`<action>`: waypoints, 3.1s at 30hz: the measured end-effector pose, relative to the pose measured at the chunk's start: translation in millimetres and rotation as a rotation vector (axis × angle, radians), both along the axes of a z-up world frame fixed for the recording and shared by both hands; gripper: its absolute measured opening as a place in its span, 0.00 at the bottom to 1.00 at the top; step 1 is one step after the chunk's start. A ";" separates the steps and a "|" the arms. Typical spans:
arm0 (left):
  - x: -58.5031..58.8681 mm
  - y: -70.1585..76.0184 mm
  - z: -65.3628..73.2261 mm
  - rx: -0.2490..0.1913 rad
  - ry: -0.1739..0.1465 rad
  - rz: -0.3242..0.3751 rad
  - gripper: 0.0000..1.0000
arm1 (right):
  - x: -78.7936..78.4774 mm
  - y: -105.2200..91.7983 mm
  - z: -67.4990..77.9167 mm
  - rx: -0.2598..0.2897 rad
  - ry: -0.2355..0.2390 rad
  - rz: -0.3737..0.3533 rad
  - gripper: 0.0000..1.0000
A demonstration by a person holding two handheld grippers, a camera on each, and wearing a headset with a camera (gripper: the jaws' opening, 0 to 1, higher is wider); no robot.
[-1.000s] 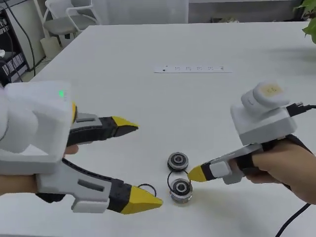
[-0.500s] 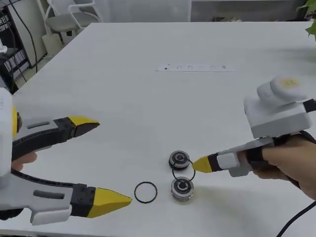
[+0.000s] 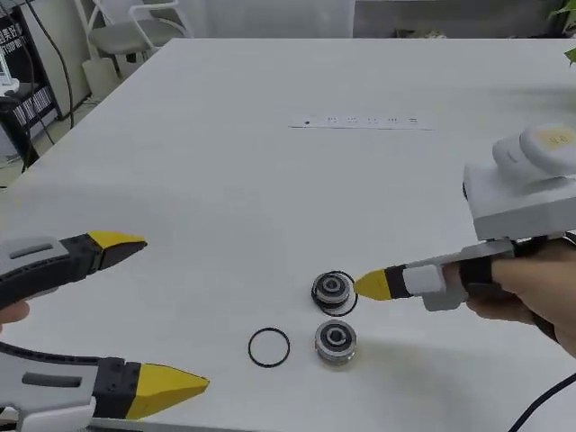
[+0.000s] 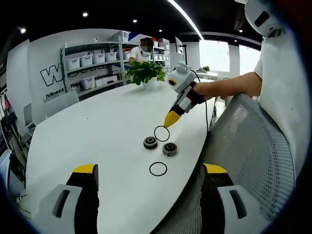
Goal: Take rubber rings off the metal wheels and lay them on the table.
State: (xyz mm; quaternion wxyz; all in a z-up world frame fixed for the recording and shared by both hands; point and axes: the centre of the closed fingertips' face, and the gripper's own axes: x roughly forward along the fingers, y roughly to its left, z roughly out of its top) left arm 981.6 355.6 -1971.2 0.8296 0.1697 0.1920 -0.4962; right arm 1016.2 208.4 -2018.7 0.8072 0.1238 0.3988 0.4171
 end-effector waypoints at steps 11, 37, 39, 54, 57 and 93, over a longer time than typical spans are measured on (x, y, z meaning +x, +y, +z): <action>-1.9 5.6 -9.9 0.006 0.027 0.015 0.85 | -0.7 8.6 7.5 0.020 -0.016 0.009 0.00; -10.3 4.8 -32.0 0.016 0.137 0.013 0.87 | -15.9 39.8 1.0 -0.021 -0.032 0.125 0.00; -10.2 5.2 -33.1 0.021 0.138 0.014 0.87 | -17.5 42.4 -0.7 -0.032 -0.035 0.139 0.00; -6.5 8.3 -33.5 0.005 0.153 0.050 0.86 | -26.6 54.8 -29.2 -0.155 -0.060 0.238 0.00; -6.7 8.6 -33.6 0.000 0.159 0.053 0.86 | -24.5 56.3 -33.8 -0.198 -0.097 0.252 0.00; -5.1 10.9 -37.1 0.023 0.151 0.056 0.85 | -8.6 44.7 -41.4 -0.293 -0.179 0.248 0.05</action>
